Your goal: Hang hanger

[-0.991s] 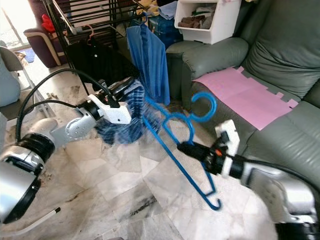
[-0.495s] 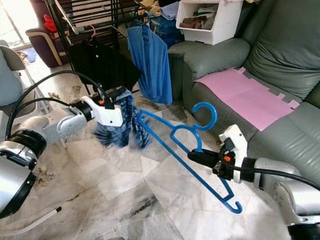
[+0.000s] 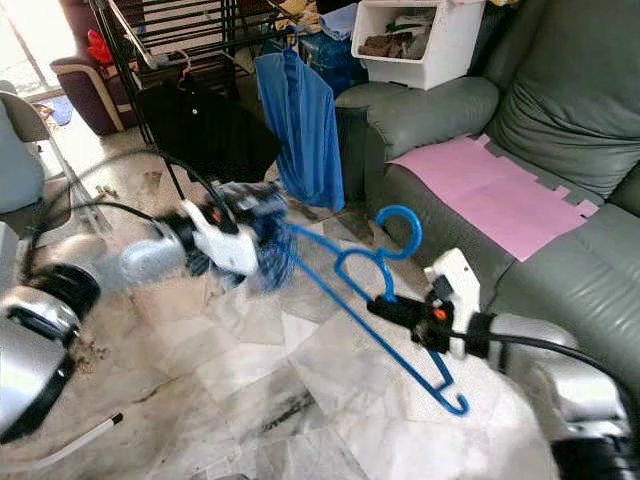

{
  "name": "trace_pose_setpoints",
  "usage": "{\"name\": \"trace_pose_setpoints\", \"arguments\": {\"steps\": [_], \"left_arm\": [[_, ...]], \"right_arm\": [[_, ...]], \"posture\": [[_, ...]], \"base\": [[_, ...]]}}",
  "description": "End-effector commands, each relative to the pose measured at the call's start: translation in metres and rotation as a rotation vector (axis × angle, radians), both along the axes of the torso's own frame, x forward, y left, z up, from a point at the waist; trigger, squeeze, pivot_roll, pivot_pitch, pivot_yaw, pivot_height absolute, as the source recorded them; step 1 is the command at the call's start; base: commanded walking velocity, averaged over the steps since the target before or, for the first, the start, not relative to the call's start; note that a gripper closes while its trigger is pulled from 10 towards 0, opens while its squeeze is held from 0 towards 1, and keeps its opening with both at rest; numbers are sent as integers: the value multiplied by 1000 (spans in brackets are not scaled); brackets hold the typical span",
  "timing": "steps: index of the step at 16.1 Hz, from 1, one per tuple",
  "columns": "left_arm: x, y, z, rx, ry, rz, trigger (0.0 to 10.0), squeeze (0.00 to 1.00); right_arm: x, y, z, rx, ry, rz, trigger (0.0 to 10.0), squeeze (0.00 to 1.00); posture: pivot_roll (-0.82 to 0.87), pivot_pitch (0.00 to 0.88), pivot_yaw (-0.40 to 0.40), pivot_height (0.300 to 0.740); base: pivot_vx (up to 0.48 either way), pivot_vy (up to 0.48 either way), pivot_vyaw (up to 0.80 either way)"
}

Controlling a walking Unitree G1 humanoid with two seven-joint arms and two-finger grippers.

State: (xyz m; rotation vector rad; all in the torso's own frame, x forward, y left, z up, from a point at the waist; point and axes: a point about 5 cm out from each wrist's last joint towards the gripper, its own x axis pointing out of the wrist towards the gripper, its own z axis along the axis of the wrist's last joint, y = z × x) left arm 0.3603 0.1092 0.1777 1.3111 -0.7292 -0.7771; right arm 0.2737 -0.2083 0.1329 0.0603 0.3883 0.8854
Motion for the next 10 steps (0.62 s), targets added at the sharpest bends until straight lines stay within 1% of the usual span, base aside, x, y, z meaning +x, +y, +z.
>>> {"name": "trace_pose_setpoints", "arguments": {"steps": [1,3,5,6,7,8,9,10], "left_arm": [[-5,-6,-1,2,6,-58,10000,0],[-9,-10,-8,23,5,-89,10000,0],[-12,-17,-2,-35,-36,-119,10000,0],[-12,-20,1,-60,-51,-130,10000,0],[-14,-26,7,-109,-80,-154,10000,0],[-16,-28,9,-124,-96,-163,10000,0],[-16,-30,11,-166,-108,-161,10000,0],[-14,-29,7,-139,-108,-137,10000,0]], "right_arm": [[5,3,4,-1,-30,0,10000,0],[4,10,4,13,-30,34,10000,0],[7,16,-1,44,-15,16,10000,0],[9,17,-3,45,-21,-6,10000,0],[16,19,-6,93,-3,-74,10000,0],[19,20,-7,102,-14,-100,10000,0],[25,22,-9,134,-15,-157,10000,0],[26,23,-7,144,-18,-157,10000,0]], "posture": [[-166,0,60,740],[-164,0,56,740],[-164,0,56,740],[-164,0,56,740],[-164,0,56,740],[-160,0,56,740],[-158,0,55,740],[-155,0,55,740]], "base": [[0,0,0],[0,0,0],[0,0,0],[0,0,0],[0,0,0],[0,0,0],[0,0,0],[0,0,0]]}}
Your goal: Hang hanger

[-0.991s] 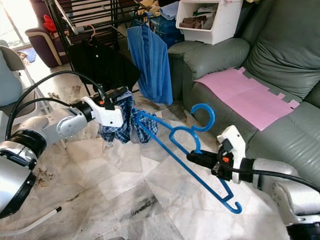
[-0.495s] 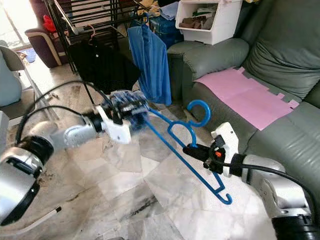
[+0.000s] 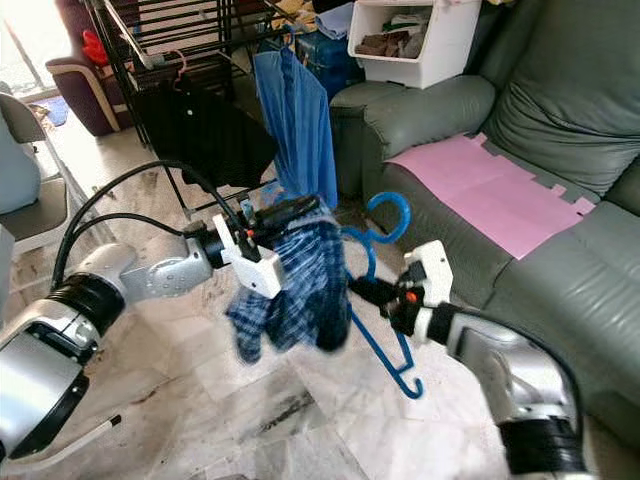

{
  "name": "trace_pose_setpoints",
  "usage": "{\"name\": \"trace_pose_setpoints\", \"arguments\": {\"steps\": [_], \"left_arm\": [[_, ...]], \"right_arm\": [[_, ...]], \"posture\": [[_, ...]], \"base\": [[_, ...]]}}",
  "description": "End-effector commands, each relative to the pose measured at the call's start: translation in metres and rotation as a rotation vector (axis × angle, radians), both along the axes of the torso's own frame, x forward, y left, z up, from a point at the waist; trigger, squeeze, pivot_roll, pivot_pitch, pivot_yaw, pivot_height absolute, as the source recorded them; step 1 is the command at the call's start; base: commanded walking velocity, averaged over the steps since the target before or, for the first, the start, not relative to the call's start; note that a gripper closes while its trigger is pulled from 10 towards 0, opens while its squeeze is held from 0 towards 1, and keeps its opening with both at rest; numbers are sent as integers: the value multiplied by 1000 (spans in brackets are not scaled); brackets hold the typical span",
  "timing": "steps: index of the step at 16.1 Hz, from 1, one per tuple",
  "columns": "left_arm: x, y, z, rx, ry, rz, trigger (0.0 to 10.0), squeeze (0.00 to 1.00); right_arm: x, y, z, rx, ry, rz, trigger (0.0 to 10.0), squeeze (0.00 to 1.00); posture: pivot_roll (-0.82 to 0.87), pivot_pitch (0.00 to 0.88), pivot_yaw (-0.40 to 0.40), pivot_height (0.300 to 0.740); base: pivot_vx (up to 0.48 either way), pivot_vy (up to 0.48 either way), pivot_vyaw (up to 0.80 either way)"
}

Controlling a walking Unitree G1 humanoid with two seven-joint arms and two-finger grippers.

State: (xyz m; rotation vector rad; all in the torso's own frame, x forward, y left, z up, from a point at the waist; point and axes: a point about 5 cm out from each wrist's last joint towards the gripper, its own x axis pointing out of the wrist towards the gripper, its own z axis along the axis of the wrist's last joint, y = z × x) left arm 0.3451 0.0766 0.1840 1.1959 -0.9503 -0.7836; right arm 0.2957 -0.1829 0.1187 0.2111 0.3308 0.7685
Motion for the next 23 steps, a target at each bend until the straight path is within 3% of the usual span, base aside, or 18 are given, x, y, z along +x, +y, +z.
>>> {"name": "trace_pose_setpoints", "arguments": {"steps": [1,3,4,5,6,8,9,11,17,19,23], "left_arm": [[4,7,-4,8,23,50,10000,0],[13,18,-16,49,146,165,10000,0],[19,28,-24,65,222,265,10000,0],[20,31,-27,63,242,289,10000,0],[24,42,-33,-11,352,390,10000,0],[26,50,-38,-95,428,457,10000,0],[28,51,-38,-118,455,482,10000,0],[30,51,-37,-116,471,495,10000,0],[33,40,-29,-95,465,459,10000,0],[34,43,-30,-73,445,493,10000,0],[42,60,-26,-135,440,618,10000,0]], "right_arm": [[4,-3,9,6,-37,-12,10000,0],[2,-14,15,-62,-63,20,10000,0],[2,-21,19,-160,-104,29,10000,0],[2,-22,20,-188,-115,29,10000,0],[0,-26,23,-284,-160,46,10000,0],[-7,-27,27,-365,-182,113,10000,0],[-15,-30,28,-446,-172,207,10000,0],[-19,-36,34,-506,-164,271,10000,0],[-26,-26,38,-478,-155,356,10000,0],[-29,-21,40,-475,-155,383,10000,0],[-20,-31,41,-552,-184,315,10000,0]], "posture": [[-155,0,55,740],[-154,0,54,740],[-160,0,60,740],[-160,0,60,740],[-170,0,63,740],[-175,0,60,740],[-175,0,59,740],[-186,0,58,740],[-190,0,66,740],[-192,0,70,740],[-197,0,74,740]], "base": [[0,0,0],[0,0,0],[0,0,0],[0,0,0],[0,0,0],[0,0,0],[0,0,0],[0,0,0],[0,0,0],[0,0,0],[0,0,0]]}}
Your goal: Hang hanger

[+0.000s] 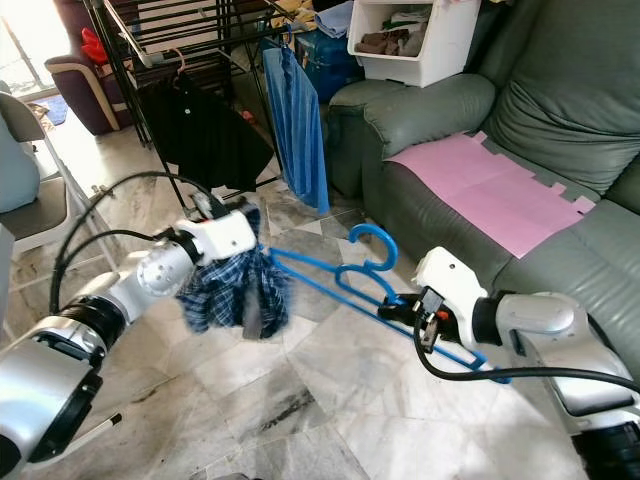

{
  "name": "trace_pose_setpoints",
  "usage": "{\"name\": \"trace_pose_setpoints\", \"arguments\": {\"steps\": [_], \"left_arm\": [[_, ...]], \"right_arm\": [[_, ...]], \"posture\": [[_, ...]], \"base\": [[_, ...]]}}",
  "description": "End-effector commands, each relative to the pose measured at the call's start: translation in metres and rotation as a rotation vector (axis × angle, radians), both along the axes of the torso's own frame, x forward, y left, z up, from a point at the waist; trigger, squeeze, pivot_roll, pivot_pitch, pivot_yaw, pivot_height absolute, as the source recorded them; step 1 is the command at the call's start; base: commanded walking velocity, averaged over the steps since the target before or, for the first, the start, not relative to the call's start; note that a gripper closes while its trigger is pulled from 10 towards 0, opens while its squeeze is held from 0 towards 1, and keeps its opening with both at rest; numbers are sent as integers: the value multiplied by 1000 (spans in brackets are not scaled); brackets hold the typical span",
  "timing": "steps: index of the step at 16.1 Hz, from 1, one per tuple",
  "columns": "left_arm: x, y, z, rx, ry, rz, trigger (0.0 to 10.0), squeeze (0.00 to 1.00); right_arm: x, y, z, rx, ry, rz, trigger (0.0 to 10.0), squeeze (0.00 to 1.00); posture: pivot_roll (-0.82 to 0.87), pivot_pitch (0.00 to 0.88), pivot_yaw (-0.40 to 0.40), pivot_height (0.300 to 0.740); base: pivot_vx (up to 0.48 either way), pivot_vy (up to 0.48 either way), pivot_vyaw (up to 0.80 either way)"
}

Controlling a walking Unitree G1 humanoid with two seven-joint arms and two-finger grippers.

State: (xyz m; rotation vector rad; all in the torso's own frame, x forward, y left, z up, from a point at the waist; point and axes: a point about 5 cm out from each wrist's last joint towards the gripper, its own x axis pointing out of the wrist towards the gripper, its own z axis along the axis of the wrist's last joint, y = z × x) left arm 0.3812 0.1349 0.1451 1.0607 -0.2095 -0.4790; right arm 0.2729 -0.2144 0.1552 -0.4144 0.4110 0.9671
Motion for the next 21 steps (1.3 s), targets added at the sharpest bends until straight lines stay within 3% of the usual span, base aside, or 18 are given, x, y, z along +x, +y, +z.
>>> {"name": "trace_pose_setpoints", "arguments": {"steps": [1,5,12,15,19,21], "left_arm": [[5,1,13,-13,-36,14,10000,0],[3,-2,13,-16,-33,-27,10000,0],[-9,-24,20,-45,-88,-242,10000,0],[-11,-25,19,-11,-110,-271,10000,0],[-22,-38,15,82,-177,-414,10000,0],[-17,-27,12,139,-191,-344,10000,0]], "right_arm": [[2,2,4,-8,-19,18,10000,0],[4,8,2,-11,-30,29,10000,0],[19,12,3,3,-133,-34,10000,0],[22,16,5,29,-164,-40,10000,0],[36,22,8,97,-238,-124,10000,0],[26,26,4,122,-173,-61,10000,0]], "posture": [[-195,0,74,740],[-190,0,74,740],[-186,0,70,740],[-186,0,72,740],[-184,0,70,740],[-179,0,69,740]], "base": [[0,0,0],[0,0,0],[0,0,0],[0,0,0],[0,0,0],[0,0,0]]}}
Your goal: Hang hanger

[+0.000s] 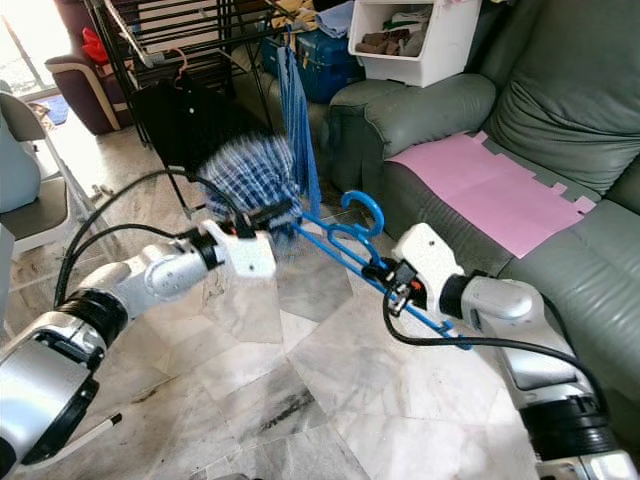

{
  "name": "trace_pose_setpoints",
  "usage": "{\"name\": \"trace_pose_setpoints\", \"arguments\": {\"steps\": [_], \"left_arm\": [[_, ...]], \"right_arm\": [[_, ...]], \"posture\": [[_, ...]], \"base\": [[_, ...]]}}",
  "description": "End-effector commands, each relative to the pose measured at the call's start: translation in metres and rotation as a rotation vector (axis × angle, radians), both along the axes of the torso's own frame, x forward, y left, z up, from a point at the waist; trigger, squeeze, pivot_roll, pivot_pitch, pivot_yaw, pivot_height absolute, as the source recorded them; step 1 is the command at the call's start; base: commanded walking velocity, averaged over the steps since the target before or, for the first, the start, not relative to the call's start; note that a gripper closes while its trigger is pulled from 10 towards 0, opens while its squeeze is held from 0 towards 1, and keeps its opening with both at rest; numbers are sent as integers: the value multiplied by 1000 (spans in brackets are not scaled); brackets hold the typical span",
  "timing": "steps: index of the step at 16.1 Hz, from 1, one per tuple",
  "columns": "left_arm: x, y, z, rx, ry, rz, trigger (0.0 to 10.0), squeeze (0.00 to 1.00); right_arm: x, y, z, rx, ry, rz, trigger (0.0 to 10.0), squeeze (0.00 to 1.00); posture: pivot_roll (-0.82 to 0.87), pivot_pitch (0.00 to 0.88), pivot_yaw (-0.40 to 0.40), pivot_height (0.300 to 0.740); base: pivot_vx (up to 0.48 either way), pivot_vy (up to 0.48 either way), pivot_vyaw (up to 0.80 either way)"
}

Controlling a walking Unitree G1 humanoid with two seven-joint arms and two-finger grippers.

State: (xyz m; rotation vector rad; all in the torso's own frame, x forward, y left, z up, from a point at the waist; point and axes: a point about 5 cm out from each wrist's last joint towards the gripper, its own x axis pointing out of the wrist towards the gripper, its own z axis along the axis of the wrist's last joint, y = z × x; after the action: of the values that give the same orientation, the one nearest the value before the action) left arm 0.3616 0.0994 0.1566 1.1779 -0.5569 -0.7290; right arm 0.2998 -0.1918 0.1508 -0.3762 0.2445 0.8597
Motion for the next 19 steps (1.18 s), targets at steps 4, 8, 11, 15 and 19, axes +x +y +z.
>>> {"name": "trace_pose_setpoints", "arguments": {"steps": [4,8,11,15,19], "left_arm": [[6,16,7,11,-69,67,10000,0],[1,5,4,40,-105,5,10000,0],[2,9,1,50,-108,28,10000,0],[15,28,-4,57,-49,241,10000,0],[17,30,-3,43,-46,263,10000,0]], "right_arm": [[-6,-3,9,81,20,27,10000,0],[-5,1,8,116,27,26,10000,0],[-5,1,8,126,37,22,10000,0],[-23,-2,4,50,139,134,10000,0],[-31,-17,-3,-35,210,140,10000,0]], "posture": [[-189,0,71,740],[-185,0,70,740],[-185,0,70,740],[-188,0,72,740],[-191,0,73,740]], "base": [[0,0,0],[0,0,0],[0,0,0],[0,0,0],[0,0,0]]}}
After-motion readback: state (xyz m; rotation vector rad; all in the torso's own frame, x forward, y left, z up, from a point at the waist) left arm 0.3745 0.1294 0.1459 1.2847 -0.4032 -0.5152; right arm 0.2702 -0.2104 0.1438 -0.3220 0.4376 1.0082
